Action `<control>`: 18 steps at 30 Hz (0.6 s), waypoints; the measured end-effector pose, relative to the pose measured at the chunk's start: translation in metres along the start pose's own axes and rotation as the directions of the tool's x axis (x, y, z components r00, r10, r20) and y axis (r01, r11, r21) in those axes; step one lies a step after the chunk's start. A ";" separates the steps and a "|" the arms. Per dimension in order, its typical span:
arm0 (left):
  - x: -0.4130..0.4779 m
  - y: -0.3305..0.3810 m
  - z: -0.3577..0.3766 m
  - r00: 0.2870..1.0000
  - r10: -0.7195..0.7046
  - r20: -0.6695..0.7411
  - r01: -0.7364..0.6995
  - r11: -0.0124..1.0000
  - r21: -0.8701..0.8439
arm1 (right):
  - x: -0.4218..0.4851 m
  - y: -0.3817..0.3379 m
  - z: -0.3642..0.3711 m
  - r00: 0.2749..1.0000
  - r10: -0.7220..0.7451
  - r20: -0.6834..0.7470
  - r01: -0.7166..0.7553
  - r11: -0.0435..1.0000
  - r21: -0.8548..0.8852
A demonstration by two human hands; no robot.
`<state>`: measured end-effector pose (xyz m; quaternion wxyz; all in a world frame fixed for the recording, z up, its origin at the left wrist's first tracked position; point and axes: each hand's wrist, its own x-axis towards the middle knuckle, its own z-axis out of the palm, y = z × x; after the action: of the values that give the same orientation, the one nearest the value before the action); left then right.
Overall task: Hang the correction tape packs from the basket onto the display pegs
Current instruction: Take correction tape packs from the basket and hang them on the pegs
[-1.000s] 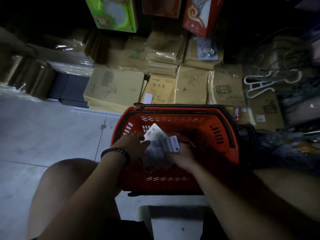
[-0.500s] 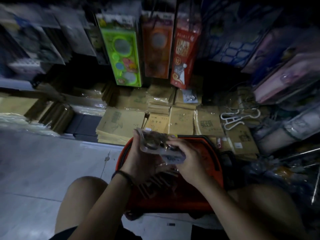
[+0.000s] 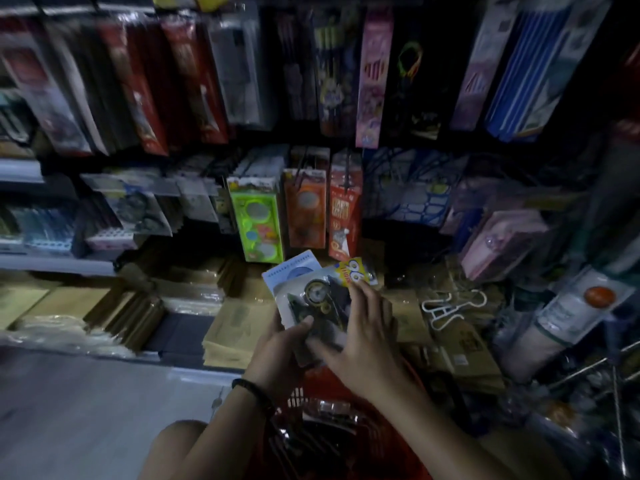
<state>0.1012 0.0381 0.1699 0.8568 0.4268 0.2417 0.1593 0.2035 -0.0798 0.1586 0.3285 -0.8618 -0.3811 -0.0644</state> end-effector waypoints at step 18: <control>-0.025 0.121 0.047 0.962 0.209 0.176 -0.233 0.964 0.131 | 0.087 -0.042 -0.144 0.875 -0.424 0.232 0.426 0.904 0.046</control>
<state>0.0982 0.0659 0.2992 0.8156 0.5259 0.1340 0.2005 0.2558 -0.0943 0.3237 0.2557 -0.7596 -0.5971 -0.0331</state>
